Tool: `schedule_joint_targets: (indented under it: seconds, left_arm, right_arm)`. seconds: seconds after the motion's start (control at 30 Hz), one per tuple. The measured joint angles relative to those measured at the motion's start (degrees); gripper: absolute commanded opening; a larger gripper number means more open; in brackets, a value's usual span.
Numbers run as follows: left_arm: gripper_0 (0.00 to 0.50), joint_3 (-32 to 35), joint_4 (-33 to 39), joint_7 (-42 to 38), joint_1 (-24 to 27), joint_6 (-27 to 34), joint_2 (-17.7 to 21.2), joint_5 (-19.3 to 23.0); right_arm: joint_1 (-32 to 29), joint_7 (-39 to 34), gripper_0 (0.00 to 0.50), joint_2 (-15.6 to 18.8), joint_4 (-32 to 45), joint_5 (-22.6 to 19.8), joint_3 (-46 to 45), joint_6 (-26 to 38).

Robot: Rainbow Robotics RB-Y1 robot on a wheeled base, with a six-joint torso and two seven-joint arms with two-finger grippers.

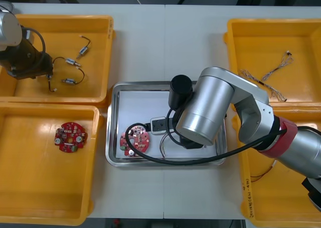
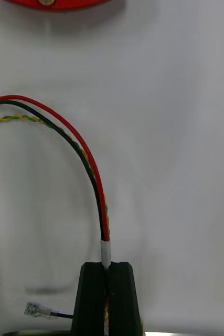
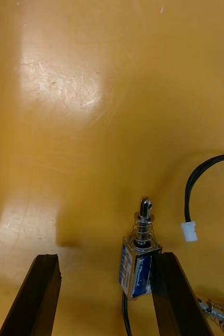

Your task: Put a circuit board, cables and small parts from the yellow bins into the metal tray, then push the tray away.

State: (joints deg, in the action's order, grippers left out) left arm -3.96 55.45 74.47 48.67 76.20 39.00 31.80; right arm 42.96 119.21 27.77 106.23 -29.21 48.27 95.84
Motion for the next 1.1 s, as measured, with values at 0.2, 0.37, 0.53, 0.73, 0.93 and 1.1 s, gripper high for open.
schedule_joint_targets:
  seconds: [0.2,0.37,0.53,0.73,0.93,1.1]
  left_arm:
    - [0.5,0.0,-0.37,0.0,-0.01,-1.46,-0.39,0.35]
    - [0.5,0.0,-0.46,0.0,-0.05,-2.54,-0.64,0.81]
    - [0.5,-0.65,-0.46,0.0,-0.05,-3.57,-0.97,0.92]
    - [0.5,-2.96,-0.46,0.0,-0.06,-4.13,-0.97,1.26]
    - [0.067,-3.01,-0.46,0.0,-0.16,-4.15,-0.97,1.49]
    - [0.0,-3.01,-0.46,0.0,-0.18,-4.15,-0.98,1.7]
  right_arm:
    - [-0.41,0.0,0.5,0.0,-0.21,1.21,0.01,0.0]
    - [-0.43,0.0,0.5,0.0,-0.26,1.63,0.01,0.0]
    - [-0.43,0.0,0.5,0.0,-0.26,1.69,-0.02,0.0]
    - [-0.43,0.0,0.5,0.0,-0.24,1.49,-1.05,0.13]
    - [-0.43,0.0,0.5,-0.01,1.31,0.1,-5.2,4.0]
    - [-0.43,-0.05,0.5,-0.07,5.08,-0.53,-10.03,10.81]
